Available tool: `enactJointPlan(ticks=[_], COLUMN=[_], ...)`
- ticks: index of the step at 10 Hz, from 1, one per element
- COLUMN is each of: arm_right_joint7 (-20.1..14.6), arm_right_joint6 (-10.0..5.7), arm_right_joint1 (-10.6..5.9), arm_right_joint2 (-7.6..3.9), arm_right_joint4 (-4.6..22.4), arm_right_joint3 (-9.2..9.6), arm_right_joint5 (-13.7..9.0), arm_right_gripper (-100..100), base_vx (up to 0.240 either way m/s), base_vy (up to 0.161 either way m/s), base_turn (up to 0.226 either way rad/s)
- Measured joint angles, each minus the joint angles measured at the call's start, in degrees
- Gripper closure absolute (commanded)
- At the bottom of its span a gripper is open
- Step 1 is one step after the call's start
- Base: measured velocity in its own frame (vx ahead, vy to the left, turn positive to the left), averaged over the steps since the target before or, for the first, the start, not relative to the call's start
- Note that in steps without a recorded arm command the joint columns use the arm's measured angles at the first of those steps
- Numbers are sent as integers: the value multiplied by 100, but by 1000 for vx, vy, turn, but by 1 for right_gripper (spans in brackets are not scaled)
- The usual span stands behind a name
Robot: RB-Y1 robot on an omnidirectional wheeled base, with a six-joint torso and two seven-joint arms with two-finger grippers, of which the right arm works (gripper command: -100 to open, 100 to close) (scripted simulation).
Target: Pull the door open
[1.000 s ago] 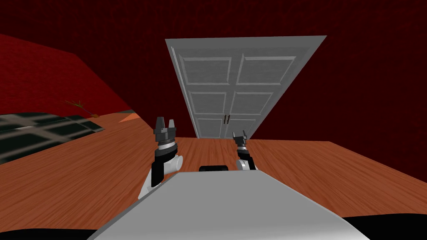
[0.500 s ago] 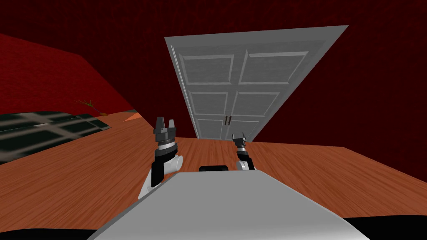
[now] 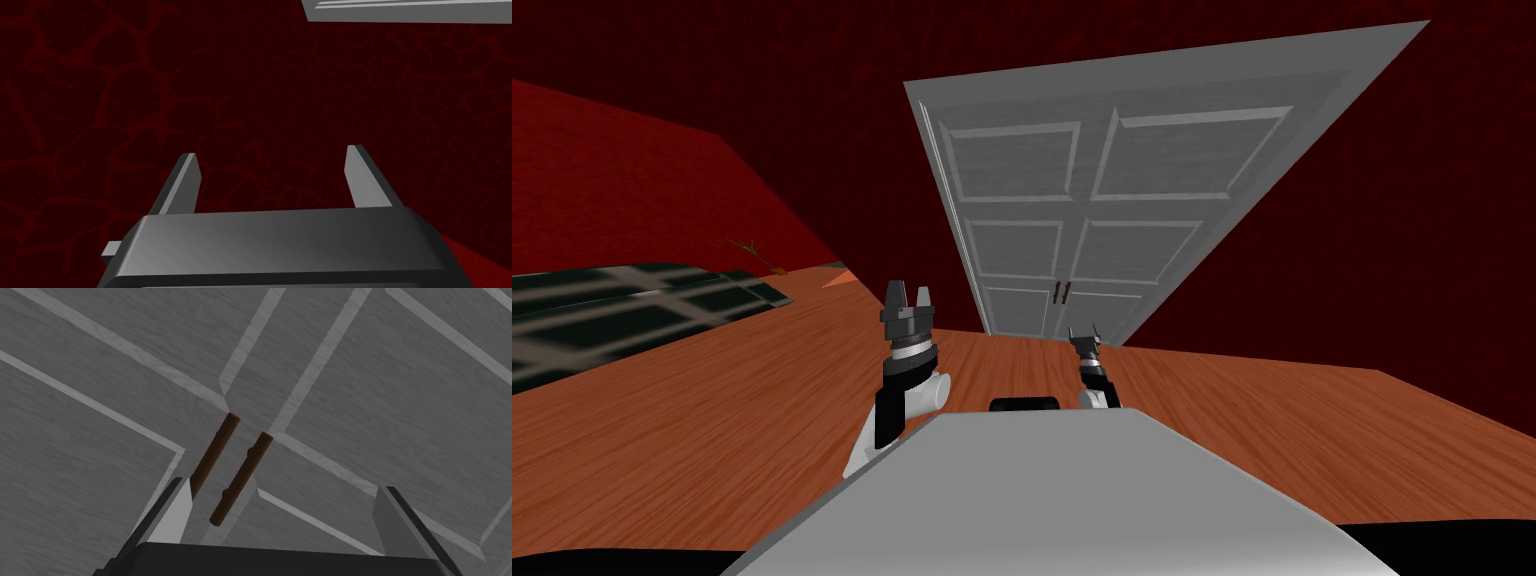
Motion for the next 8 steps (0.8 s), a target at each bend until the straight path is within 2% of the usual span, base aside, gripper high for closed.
enactJointPlan(ticks=[8], arm_right_joint7=[-875], arm_right_joint6=[-268], arm_right_joint1=[-190], arm_right_joint2=[-201], arm_right_joint4=[896], arm_right_joint3=[269], arm_right_joint5=[-707], arm_right_gripper=[-100], base_vx=[93], base_vy=[-48], base_turn=[66])
